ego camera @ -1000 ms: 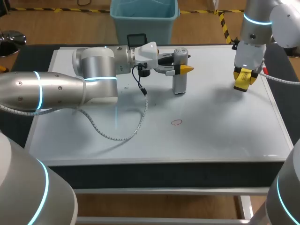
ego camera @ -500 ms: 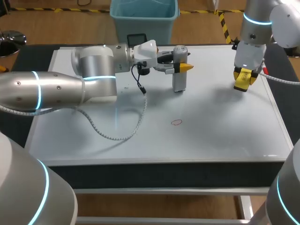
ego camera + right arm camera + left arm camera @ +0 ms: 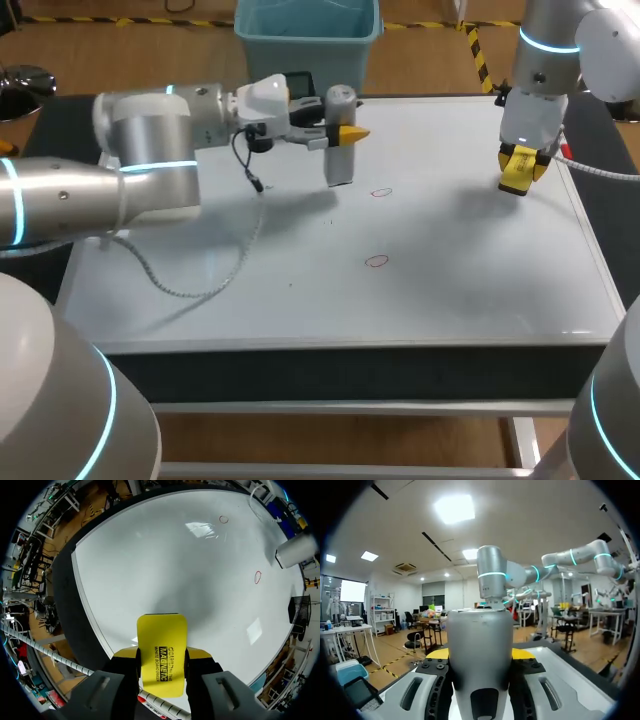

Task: Pick up the inspection probe, press it on each red-marked spot on the whiteboard one by one, put down the probe, pick up the eraser, and wipe off all the red marks.

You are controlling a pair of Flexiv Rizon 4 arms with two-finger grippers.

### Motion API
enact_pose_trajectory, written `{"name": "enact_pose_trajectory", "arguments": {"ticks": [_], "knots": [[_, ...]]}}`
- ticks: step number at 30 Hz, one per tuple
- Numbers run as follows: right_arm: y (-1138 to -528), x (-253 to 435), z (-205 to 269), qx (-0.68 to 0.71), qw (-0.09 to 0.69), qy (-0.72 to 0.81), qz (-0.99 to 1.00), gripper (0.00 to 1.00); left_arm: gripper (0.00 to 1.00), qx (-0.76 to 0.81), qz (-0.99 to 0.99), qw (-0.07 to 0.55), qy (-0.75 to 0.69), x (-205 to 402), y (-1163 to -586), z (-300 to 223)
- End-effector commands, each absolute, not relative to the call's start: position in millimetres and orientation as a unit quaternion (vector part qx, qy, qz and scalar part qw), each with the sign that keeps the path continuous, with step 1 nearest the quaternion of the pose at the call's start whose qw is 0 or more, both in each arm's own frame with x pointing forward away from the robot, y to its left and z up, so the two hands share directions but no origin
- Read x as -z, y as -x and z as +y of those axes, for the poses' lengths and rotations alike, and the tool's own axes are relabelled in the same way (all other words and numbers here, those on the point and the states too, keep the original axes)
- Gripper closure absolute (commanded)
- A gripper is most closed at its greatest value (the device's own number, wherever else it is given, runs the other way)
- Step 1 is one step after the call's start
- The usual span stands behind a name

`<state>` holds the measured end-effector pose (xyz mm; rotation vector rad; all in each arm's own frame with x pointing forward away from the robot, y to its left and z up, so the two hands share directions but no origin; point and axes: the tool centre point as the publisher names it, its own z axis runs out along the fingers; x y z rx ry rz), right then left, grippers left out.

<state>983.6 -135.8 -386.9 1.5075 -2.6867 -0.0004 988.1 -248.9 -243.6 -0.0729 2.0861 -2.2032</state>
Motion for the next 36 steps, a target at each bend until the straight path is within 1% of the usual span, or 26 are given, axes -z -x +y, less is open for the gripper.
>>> {"name": "enact_pose_trajectory", "arguments": {"ticks": [1, 15, 19, 24, 33, 36], "knots": [[-983.9, 386.4, -136.4, -0.001, 0.031, -0.490, -0.871, 1.00, 1.00, 0.724, 0.683, 0.081, 0.045, 237.1, -966.1, -202.9], [-983.9, 386.4, -136.4, -0.001, 0.031, -0.490, -0.871, 1.00, 1.00, 0.702, 0.690, 0.137, 0.106, 241.0, -939.6, -105.6], [-983.9, 386.4, -136.4, -0.001, 0.031, -0.490, -0.871, 1.00, 1.00, 0.704, 0.684, 0.151, 0.115, 237.9, -936.9, -86.6], [-983.9, 386.4, -136.4, -0.001, 0.031, -0.490, -0.871, 1.00, 1.00, 0.714, 0.668, 0.164, 0.127, 236.2, -935.4, -69.0], [-983.9, 386.4, -136.4, -0.001, 0.031, -0.490, -0.871, 1.00, 1.00, 0.714, 0.667, 0.166, 0.130, 235.3, -933.7, -67.8], [-974.4, 377.3, -108.6, -0.028, 0.033, -0.529, -0.848, 1.00, 1.00, 0.714, 0.667, 0.166, 0.130, 235.3, -933.7, -67.8]]}}
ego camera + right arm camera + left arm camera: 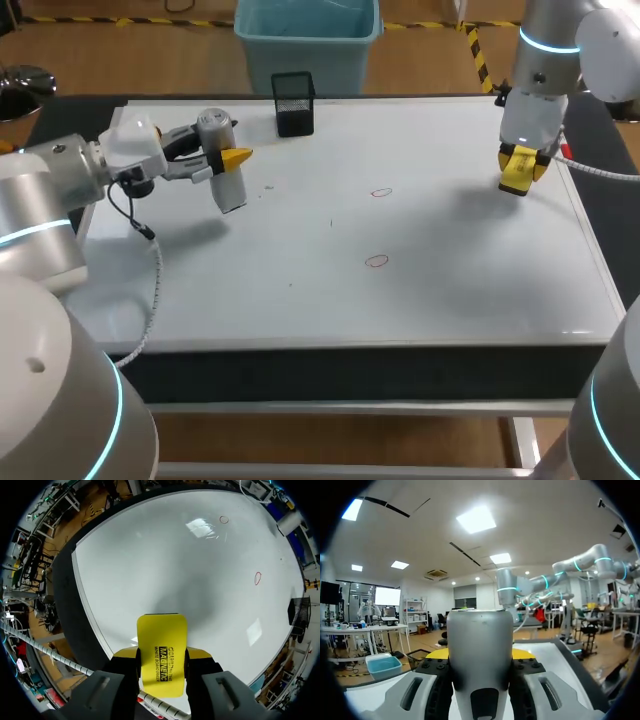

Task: Pick up the inspection probe, press it on each red-marked spot on the whiteboard one by one, put down the probe, pick up the eraser, and wipe off all the red marks.

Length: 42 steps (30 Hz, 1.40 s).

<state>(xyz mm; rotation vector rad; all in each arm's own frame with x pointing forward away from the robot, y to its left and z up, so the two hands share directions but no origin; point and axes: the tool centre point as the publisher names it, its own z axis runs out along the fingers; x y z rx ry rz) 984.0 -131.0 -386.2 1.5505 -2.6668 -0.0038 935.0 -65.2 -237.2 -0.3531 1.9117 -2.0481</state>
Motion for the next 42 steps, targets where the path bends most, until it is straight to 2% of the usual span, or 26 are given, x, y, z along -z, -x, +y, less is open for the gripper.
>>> {"name": "enact_pose_trajectory", "arguments": {"ticks": [1, 12, 19, 31, 42], "knots": [[-971.1, 374.9, -97.9, -0.032, 0.031, -0.540, -0.841, 1.00, 1.00, 0.714, 0.667, 0.166, 0.130, 235.3, -933.7, -67.8], [-934.6, 372.7, 19.3, -0.011, 0.011, -0.639, -0.769, 1.00, 1.00, 0.714, 0.667, 0.166, 0.130, 235.3, -933.7, -67.8], [-924.6, 378.8, 67.6, 0.004, 0.014, -0.677, -0.736, 1.00, 1.00, 0.714, 0.667, 0.166, 0.130, 235.3, -933.7, -67.8], [-933.1, 384.1, 114.8, 0.017, 0.017, -0.712, -0.702, 1.00, 1.00, 0.714, 0.667, 0.166, 0.130, 235.3, -933.7, -67.8], [-950.6, 396.9, 124.5, 0.019, 0.029, -0.712, -0.701, 1.00, 1.00, 0.714, 0.667, 0.166, 0.130, 235.3, -933.7, -67.8]]}}
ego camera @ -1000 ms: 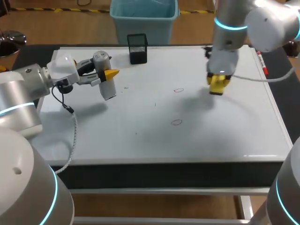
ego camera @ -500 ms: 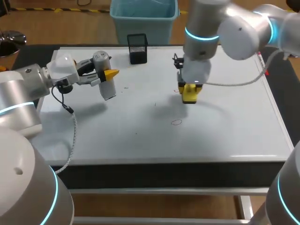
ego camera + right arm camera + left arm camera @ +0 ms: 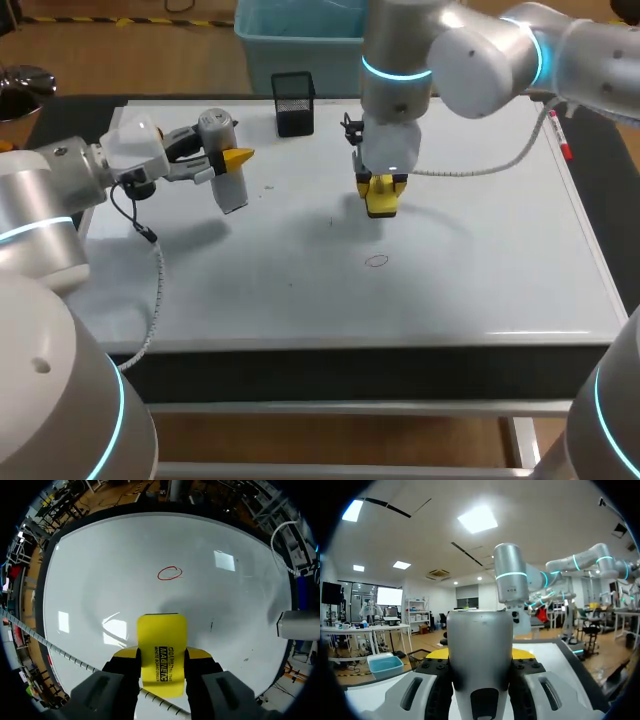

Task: Pick up the inspection probe, press it on each red-marked spot on the whiteboard one by one, put down the probe, pick up the eraser, and wipe off all the red marks.

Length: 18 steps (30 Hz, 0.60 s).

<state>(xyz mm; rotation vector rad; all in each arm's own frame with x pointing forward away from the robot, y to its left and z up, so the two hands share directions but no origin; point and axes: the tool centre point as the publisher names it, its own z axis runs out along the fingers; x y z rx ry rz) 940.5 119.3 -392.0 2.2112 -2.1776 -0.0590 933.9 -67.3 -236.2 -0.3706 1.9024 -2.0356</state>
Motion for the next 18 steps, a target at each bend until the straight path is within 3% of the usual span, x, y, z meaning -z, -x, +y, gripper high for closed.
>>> {"name": "enact_pose_trajectory", "arguments": {"ticks": [1, 18], "knots": [[-952.6, 398.0, 124.4, 0.019, 0.029, -0.712, -0.701, 1.00, 1.00, 0.714, 0.667, 0.166, 0.130, 235.3, -933.7, -67.8], [-965.7, 420.8, 114.2, 0.030, 0.050, -0.709, -0.703, 1.00, 1.00, 0.714, 0.667, 0.166, 0.130, 235.3, -933.7, -67.8]]}}
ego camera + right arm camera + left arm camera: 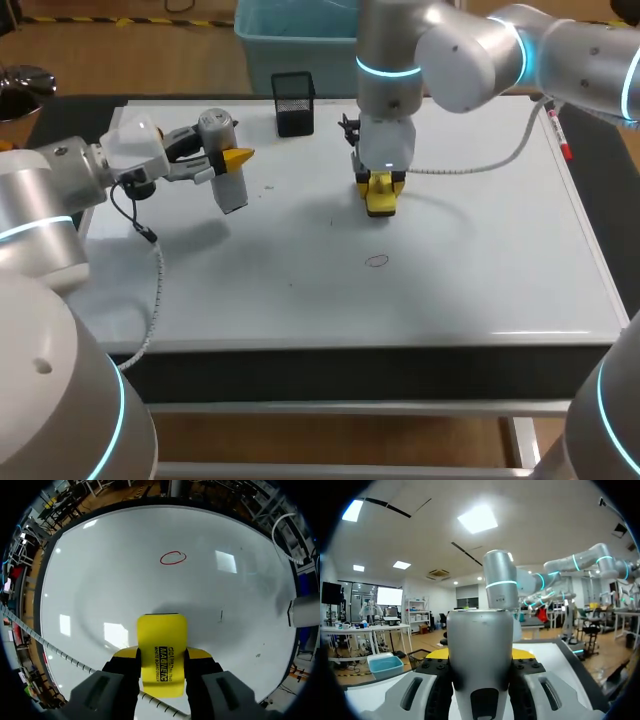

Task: Pick up the inspection probe, press it on each red-marked spot on the whiteboard one by one, put down the probe, pick up the eraser, and wipe off all the red marks.

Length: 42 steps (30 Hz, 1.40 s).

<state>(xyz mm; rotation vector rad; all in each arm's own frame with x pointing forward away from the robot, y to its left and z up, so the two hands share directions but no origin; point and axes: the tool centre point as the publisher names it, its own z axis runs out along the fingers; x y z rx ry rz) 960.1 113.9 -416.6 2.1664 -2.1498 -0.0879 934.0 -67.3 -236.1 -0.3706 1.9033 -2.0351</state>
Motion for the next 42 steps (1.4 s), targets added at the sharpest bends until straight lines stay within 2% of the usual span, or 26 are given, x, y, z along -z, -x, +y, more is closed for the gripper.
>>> {"name": "enact_pose_trajectory", "arguments": {"ticks": [1, 19, 28, 35, 42], "knots": [[-966.0, 421.6, 113.4, 0.030, 0.050, -0.709, -0.703, 1.00, 1.00, 0.714, 0.667, 0.166, 0.130, 235.3, -933.7, -67.8], [-994.1, 435.2, 47.3, 0.020, 0.068, -0.656, -0.751, 1.00, 1.00, 0.714, 0.667, 0.166, 0.130, 235.3, -933.7, -67.8], [-1001.6, 416.7, 22.9, 0.014, 0.051, -0.638, -0.769, 1.00, 1.00, 0.714, 0.667, 0.166, 0.130, 235.3, -933.7, -67.8], [-998.1, 371.0, 33.6, 0.004, 0.023, -0.653, -0.757, 1.00, 1.00, 0.714, 0.667, 0.166, 0.130, 235.3, -933.7, -67.8], [-995.0, 365.5, 57.6, 0.001, 0.013, -0.666, -0.745, 1.00, 1.00, 0.714, 0.667, 0.166, 0.130, 235.3, -933.7, -67.8]]}}
